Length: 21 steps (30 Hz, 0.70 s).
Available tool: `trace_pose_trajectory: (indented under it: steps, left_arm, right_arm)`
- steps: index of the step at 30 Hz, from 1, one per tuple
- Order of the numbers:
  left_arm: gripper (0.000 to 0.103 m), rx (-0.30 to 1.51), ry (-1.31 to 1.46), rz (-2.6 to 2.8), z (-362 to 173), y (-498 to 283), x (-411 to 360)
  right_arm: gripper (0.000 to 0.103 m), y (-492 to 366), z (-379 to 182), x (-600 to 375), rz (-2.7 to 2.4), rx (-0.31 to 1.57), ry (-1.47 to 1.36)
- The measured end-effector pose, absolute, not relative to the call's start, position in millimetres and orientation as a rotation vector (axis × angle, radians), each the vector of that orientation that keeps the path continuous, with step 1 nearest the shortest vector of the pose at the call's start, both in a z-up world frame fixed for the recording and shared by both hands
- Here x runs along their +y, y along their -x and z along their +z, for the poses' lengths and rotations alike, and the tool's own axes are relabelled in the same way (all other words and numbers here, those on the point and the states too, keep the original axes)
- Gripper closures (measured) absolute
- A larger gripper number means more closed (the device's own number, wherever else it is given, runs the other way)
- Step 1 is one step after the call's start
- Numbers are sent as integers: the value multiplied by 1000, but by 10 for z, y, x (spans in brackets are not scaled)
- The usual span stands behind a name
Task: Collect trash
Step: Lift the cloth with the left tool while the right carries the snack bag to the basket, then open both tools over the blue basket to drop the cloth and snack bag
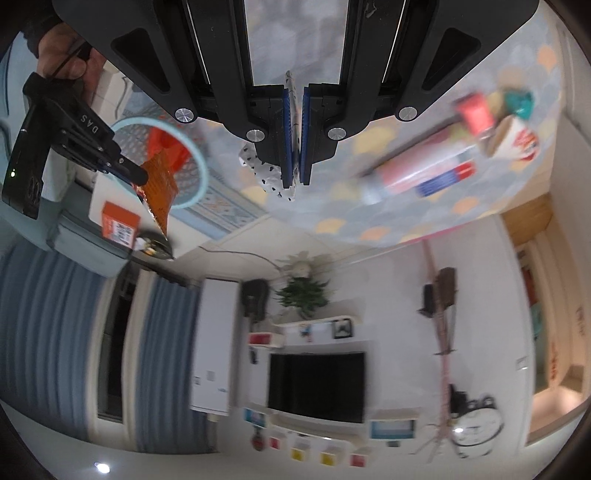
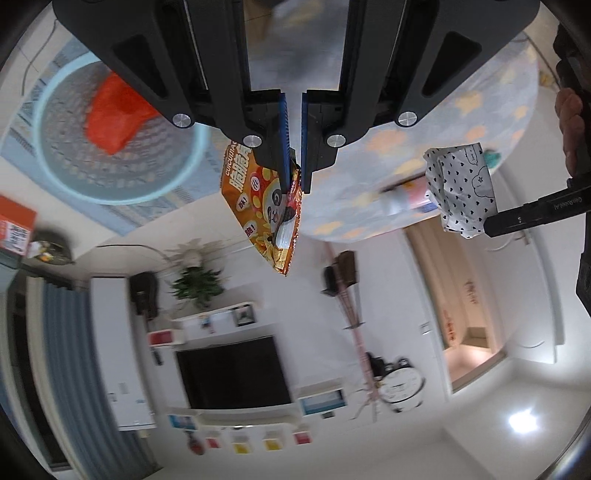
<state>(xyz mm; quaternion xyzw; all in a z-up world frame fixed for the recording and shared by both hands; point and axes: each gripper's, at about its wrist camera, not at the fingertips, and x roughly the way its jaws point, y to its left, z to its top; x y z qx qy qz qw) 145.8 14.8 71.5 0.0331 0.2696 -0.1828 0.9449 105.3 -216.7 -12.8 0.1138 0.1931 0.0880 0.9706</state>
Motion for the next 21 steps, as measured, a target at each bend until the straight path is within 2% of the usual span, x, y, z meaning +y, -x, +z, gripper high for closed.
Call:
trace_pose_trajectory:
  steps: [14, 21]
  left_arm:
    - [100, 578, -97, -604, 490, -1923, -1192]
    - [100, 647, -118, -658, 205, -2127, -1773]
  right_arm:
    - [99, -1148, -505, -3156, -29, 425, -288]
    - [99, -1230, -791, -3568, -90, 493, -327]
